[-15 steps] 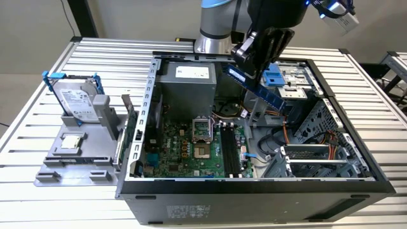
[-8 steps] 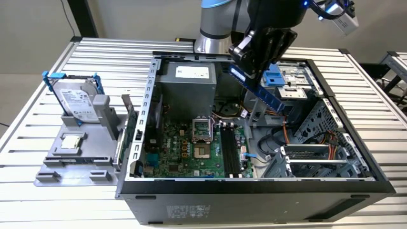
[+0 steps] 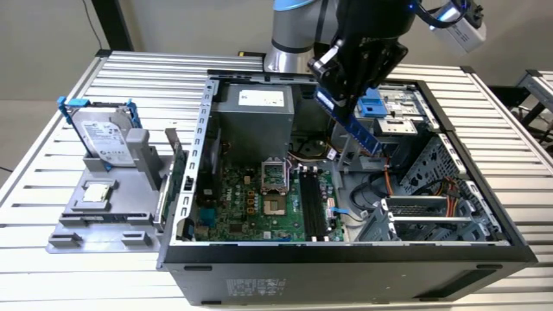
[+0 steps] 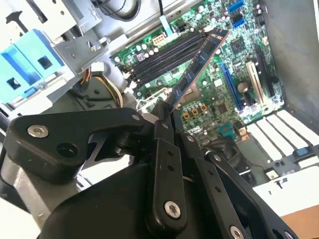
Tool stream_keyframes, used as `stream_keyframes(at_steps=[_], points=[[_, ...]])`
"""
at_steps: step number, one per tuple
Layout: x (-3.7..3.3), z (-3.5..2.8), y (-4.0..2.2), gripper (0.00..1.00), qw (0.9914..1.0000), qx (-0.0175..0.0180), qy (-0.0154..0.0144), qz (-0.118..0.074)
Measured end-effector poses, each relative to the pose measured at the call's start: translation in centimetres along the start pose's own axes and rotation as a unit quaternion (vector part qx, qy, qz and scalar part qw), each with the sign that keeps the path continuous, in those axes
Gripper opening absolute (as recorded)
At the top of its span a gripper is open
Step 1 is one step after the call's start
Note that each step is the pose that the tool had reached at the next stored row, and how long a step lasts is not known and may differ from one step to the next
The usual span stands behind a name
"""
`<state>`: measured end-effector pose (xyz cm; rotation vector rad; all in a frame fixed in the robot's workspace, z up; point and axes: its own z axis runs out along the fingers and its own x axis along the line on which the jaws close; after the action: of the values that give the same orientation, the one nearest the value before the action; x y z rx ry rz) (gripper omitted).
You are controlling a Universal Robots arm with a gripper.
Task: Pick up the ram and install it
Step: 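Insert the ram into the slot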
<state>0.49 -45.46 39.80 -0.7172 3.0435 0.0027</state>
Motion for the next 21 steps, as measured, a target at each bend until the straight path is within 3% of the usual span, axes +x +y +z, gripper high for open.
stream_keyframes(at_steps=[5, 10, 16, 21], points=[[0.0, 0.01, 0.0, 0.0, 0.99923, 0.0005, 0.0001, 0.039], [0.0, 0.02, 0.0, 0.0, 0.9971, 0.0011, 0.0001, 0.076], [0.0, 0.04, 0.0, 0.0, 0.99297, 0.0017, 0.0002, 0.118], [0.0, 0.06, 0.0, 0.0, 0.98824, 0.0022, 0.0003, 0.153]])
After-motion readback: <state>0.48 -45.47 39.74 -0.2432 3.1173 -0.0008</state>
